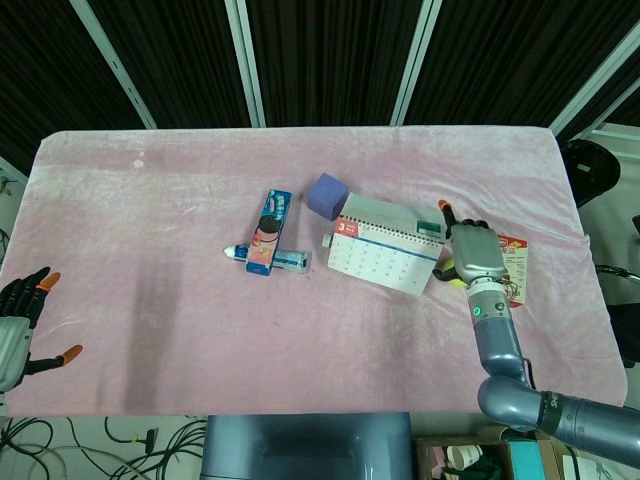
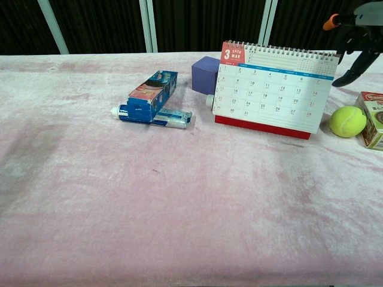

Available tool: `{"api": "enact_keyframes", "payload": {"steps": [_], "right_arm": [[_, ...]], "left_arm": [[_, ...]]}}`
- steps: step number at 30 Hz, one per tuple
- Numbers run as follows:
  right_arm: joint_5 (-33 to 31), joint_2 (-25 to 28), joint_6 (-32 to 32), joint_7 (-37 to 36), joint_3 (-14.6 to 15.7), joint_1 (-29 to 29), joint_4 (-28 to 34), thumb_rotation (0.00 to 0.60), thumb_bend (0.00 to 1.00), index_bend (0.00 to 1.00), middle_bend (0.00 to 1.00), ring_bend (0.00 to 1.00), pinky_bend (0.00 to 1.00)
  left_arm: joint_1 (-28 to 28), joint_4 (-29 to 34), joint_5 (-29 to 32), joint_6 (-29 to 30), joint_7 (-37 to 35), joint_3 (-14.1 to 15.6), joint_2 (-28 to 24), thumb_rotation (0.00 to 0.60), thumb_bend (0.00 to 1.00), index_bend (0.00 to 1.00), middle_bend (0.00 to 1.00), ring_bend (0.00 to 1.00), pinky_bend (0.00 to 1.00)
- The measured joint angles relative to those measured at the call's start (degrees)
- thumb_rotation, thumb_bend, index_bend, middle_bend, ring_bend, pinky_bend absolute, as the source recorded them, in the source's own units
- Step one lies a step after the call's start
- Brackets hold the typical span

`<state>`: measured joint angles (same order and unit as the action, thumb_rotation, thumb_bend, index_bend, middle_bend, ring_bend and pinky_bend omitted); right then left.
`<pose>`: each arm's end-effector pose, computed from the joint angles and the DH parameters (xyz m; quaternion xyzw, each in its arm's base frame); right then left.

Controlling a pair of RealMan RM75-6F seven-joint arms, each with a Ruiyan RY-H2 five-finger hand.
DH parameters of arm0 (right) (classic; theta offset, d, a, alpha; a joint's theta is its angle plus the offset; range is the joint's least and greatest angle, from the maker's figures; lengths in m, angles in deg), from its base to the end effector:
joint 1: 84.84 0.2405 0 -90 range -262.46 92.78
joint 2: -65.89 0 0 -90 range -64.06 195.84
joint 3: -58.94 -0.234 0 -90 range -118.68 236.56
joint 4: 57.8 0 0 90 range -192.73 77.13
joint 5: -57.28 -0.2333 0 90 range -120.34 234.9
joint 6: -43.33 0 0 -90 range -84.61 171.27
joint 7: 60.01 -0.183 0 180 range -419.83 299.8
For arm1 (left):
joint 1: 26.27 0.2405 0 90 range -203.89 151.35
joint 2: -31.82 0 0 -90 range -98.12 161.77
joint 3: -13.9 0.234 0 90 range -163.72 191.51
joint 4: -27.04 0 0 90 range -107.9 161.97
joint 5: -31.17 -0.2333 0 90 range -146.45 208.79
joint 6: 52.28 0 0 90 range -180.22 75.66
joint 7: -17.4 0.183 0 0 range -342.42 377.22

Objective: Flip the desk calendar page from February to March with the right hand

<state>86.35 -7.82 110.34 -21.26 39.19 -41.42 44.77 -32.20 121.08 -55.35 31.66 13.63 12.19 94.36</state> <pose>-0.1452 -0.3967 0.0567 0.6078 -0.4594 0.3100 0.5686 -0.2944 0.2207 0.1259 -0.5949 -0.4115 -0.4038 0.5600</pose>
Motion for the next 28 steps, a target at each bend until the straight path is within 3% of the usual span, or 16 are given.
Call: {"api": "enact_keyframes", "payload": {"steps": [4,9,15,23,28], "right_arm": [[1.8,0.5,0.5,-1.2,0.6,-0.4,0.3,0.6,0.1,0.0,0.01,0.02,0.12],[4.9,2.9,1.2,-2.4,1.6,-2.0,2.8,0.6,0.1,0.0,0.0,0.02,0.11],[15.7,7.1,4.0,-6.9,5.4,-7.4,6.2,0.6,0.09,0.0,0.0,0.0,0.11],[37.6,12.3,12.4,-14.2,17.2,-19.8,6.4,0.6,0.05,0.0,0.0,0.0,0.11],[48.7,13.3,18.8,-18.0,24.1,-27.3,1.3,0.6,0.04,0.0,0.0,0.0,0.11]], "left_arm": [[0.0,0.0,0.0,0.1,-0.1,0.0,-0.1,0.6,0.0,0.0,0.0,0.0,0.0],[0.1,-0.1,0.0,0.2,0.0,0.0,-0.1,0.6,0.0,0.0,0.0,0.0,0.0],[0.1,-0.3,-0.3,0.3,0.6,0.1,-0.1,0.6,0.0,0.0,0.0,0.0,0.0],[0.2,-0.3,0.3,-0.6,4.1,0.6,-0.8,0.6,0.0,0.0,0.0,0.0,0.0],[0.3,-0.3,0.3,-0.5,5.0,0.7,-1.0,0.6,0.0,0.0,0.0,0.0,0.0]]}}
